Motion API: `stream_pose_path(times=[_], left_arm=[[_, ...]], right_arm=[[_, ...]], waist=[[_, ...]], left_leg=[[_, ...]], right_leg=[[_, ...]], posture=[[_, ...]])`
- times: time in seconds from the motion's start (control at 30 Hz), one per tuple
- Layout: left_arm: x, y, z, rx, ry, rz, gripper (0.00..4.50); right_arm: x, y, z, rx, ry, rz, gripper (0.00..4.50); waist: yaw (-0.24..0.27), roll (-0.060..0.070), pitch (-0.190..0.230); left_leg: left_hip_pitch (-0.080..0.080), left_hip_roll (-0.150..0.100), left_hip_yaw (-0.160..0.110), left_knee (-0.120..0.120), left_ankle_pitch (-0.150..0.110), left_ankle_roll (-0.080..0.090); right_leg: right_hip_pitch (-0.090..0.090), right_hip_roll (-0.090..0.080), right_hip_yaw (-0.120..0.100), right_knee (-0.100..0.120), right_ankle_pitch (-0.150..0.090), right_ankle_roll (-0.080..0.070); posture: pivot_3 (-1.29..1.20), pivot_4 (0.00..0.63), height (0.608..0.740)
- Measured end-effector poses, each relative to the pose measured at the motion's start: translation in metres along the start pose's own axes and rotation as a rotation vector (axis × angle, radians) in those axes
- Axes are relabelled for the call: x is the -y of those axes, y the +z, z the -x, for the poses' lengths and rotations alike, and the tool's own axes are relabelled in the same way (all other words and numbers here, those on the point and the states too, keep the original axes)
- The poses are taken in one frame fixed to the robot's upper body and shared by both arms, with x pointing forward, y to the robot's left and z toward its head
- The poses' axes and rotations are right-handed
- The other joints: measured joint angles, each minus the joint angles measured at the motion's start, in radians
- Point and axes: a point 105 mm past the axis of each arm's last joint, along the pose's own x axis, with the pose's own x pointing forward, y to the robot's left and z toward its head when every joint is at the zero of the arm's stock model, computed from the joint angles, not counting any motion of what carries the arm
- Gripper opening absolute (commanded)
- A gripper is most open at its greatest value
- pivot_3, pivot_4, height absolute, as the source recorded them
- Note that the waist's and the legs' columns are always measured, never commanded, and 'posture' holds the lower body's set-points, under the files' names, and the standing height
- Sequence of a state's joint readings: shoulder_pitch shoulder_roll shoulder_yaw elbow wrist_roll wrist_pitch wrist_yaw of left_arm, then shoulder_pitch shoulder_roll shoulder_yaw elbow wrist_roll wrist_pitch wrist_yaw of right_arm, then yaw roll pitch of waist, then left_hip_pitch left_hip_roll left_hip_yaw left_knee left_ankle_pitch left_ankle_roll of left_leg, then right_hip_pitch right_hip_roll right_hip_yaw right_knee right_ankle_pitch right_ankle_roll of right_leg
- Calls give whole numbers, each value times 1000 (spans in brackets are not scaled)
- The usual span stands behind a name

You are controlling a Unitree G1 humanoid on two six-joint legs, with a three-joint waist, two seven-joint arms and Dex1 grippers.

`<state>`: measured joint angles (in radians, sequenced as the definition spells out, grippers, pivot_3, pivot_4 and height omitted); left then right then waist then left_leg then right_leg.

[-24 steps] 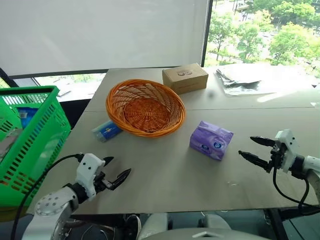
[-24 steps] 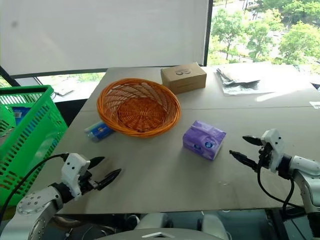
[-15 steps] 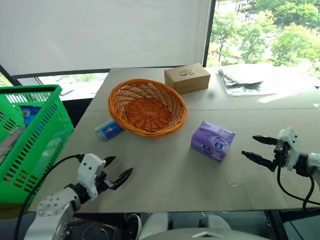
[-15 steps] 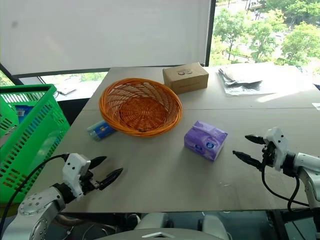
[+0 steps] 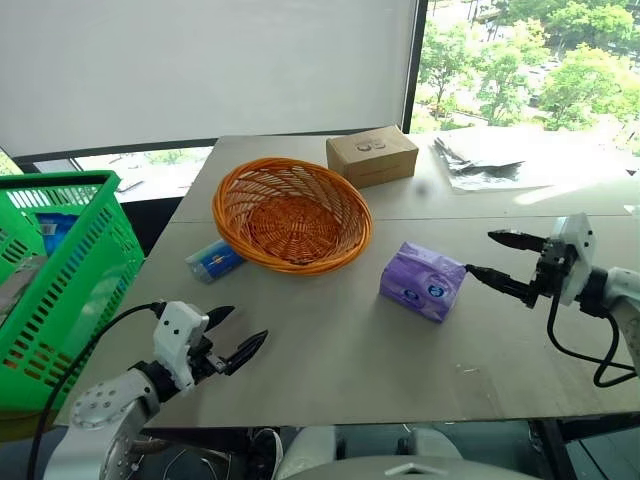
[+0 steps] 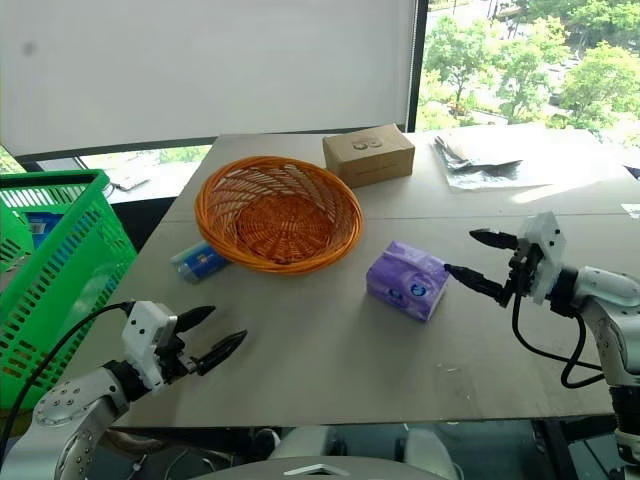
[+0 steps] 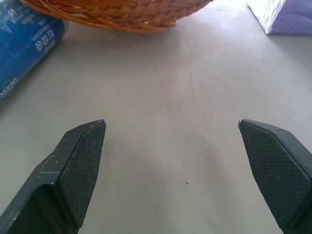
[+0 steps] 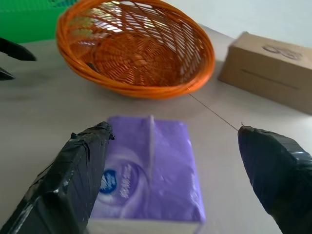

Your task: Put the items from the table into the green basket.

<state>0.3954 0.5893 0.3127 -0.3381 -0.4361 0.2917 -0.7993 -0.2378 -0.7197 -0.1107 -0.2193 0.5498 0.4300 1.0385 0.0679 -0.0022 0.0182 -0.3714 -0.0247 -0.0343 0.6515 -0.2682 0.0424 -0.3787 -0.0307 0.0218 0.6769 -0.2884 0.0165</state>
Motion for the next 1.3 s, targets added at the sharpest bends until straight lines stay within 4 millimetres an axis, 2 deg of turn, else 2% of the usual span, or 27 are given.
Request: stream_pose_path(times=[0.07, 0.1, 0.13, 0.17, 0.23, 0.27, 0.33, 0.43, 0.47, 0.57, 0.6, 0.63, 0.73, 0.9, 1.03, 1.13, 1.23, 1.3], left_arm=[[3, 5, 3, 15, -23, -5, 4489], [4, 8, 4, 21, -32, -11, 4489], [4, 12, 13, 18, -38, -29, 4489], [4, 14, 16, 17, -37, -34, 4489], [-3, 18, 34, 11, 14, -46, 4489], [-4, 21, 36, 16, 20, -55, 4489], [-5, 23, 50, 15, 59, -48, 4489], [-2, 22, 62, 5, 96, -27, 4489], [0, 25, 64, 24, 110, -19, 4489], [3, 33, 62, 58, 121, -31, 4489], [4, 34, 62, 62, 123, -31, 4489], [6, 35, 60, 69, 125, -31, 4500], [7, 38, 56, 87, 127, -21, 4500], [7, 40, 50, 101, 123, -13, 4500], [8, 45, 42, 115, 98, -17, 4500], [8, 56, 35, 135, 66, -40, 4500], [10, 67, 29, 167, 37, -57, 4500], [14, 78, 19, 196, -2, -72, 4500]], right_arm=[[-17, 15, -31, 32, 124, 40, 4500], [-22, 18, -38, 36, 153, 54, 4500], [-33, 26, -65, 43, 233, 110, 4500], [-37, 29, -72, 47, 254, 131, 4500], [-46, 32, -112, 35, 327, 203, 4500], [-47, 31, -117, 26, 336, 212, 4500], [-51, 19, -138, -33, 373, 275, 4500], [-53, -1, -157, -131, 421, 345, 4500], [-52, -11, -167, -180, 426, 363, 4500], [-42, -22, -180, -258, 385, 417, 4500], [-39, -22, -182, -271, 370, 423, 4500], [-36, -24, -183, -284, 358, 426, 3964], [-40, -23, -181, -287, 387, 426, 2825], [-44, -10, -182, -244, 382, 472, 560], [-42, 2, -176, -205, 366, 444, 488], [-38, 13, -172, -167, 346, 451, 475], [-20, 23, -162, -155, 256, 476, 471], [1, 28, -142, -208, 174, 558, 471]], waist=[[-1, -2, 1], [0, -2, 1], [0, -4, 2], [4, -4, 2], [7, -5, 2], [15, -5, 2], [42, -7, 1], [74, -10, -1], [88, -10, -1], [120, -11, -1], [126, -11, -1], [132, -11, -1], [142, -10, -1], [141, -10, -1], [139, -10, -1], [139, -10, -1], [138, -10, -1], [145, -8, 1]], left_leg=[[0, 0, 0, 0, 0, 0], [0, 0, 0, 0, 0, 0], [0, 0, 0, -1, 0, 0], [-1, 0, -1, -1, 0, 0], [0, 0, 0, -2, 0, 0], [0, 0, -1, -2, 0, 0], [-1, 0, -1, -2, 0, -1], [-7, -1, -2, -2, 0, -1], [-8, -1, -3, -2, 0, -1], [-9, -1, -4, -2, -2, -3], [-9, -1, -5, -2, -2, -5], [-10, -1, -5, -2, -2, -5], [-11, -2, -5, -2, -2, -4], [-11, -2, -5, -2, -1, -2], [-11, -2, -5, -2, -1, -1], [-11, -2, -6, -2, -1, -2], [-12, -2, -7, -2, -1, -2], [-14, -5, -10, 0, 0, -2]], right_leg=[[-1, 0, 0, 0, 0, 0], [-1, 0, 0, 0, 0, 0], [-1, 0, 0, 0, 0, 0], [-1, 0, -1, 0, 0, 0], [-2, 0, -1, 0, 0, -1], [-2, 0, -1, -1, 0, 0], [-2, -1, -2, -3, 0, 0], [-6, -1, -3, -5, 0, 0], [-8, -1, -3, -5, 0, 0], [-9, -1, -5, -4, 0, -1], [-9, -1, -6, -4, 0, -1], [-10, -1, -6, -4, 0, -1], [-10, -1, -6, -5, 0, -1], [-10, 0, -6, -4, 0, -1], [-10, 0, -6, -4, 0, -1], [-10, 0, -7, -4, 0, -1], [-10, 0, -7, -5, 0, 0], [-10, -2, -11, -6, 0, 0]], posture=[[168, 0, 740], [190, 0, 740], [210, 0, 740], [230, 0, 740], [263, 0, 740], [282, 0, 740], [308, 0, 740], [331, 0, 740], [331, 0, 740], [338, 0, 740], [340, 0, 740], [340, 0, 740], [331, 0, 740], [304, 0, 740], [304, 0, 740], [264, 0, 740], [243, 0, 740], [226, 0, 740]])
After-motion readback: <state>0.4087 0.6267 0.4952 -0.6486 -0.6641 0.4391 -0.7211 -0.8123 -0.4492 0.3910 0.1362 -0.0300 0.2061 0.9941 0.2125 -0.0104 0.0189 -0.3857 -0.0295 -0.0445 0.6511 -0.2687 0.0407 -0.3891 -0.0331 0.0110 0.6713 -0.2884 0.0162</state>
